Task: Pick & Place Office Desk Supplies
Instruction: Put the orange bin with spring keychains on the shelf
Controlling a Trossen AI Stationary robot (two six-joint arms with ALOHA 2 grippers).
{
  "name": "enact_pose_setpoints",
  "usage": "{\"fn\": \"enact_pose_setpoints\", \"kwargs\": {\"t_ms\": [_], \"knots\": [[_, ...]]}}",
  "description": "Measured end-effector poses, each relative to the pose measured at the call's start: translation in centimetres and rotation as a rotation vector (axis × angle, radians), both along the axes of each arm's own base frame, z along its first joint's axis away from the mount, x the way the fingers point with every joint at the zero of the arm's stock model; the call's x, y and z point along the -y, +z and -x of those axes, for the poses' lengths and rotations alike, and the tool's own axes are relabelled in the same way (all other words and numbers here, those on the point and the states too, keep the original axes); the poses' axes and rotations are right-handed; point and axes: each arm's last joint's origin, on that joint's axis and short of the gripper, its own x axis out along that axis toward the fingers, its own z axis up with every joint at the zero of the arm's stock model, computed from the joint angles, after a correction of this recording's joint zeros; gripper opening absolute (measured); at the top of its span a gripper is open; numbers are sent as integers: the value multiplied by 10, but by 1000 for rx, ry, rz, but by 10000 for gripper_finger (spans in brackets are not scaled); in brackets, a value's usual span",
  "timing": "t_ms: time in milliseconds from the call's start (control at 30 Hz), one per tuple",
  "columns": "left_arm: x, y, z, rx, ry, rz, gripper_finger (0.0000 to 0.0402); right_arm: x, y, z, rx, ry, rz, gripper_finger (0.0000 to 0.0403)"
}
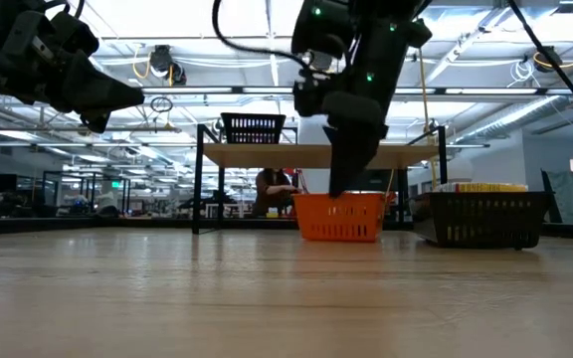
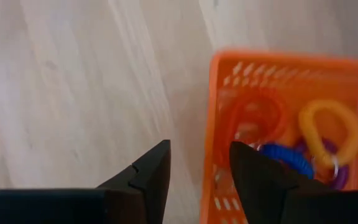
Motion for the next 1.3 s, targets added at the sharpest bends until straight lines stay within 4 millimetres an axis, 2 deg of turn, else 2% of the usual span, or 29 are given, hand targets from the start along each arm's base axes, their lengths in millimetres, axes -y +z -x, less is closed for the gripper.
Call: {"fn": "enact_pose_setpoints", "kwargs": {"t_ms": [300,667,833,967,1133,1300], "knots": [[0,0,0,0,-1,1,24,4,0,0,-6,1,30,118],[0,0,0,0,-1,1,24,2,-3,4,-42,79,-2,129],[0,0,0,0,-3,2,24,2,-9,7,-58,79,39,121],[0,0,0,1,-2,15,24,3,-9,7,-59,75,54,90],[0,0,0,1,-2,17,24,3,-9,7,-62,94,60,17],[0,0,0,1,-2,17,24,-3,-9,8,-71,115,65,11]]}}
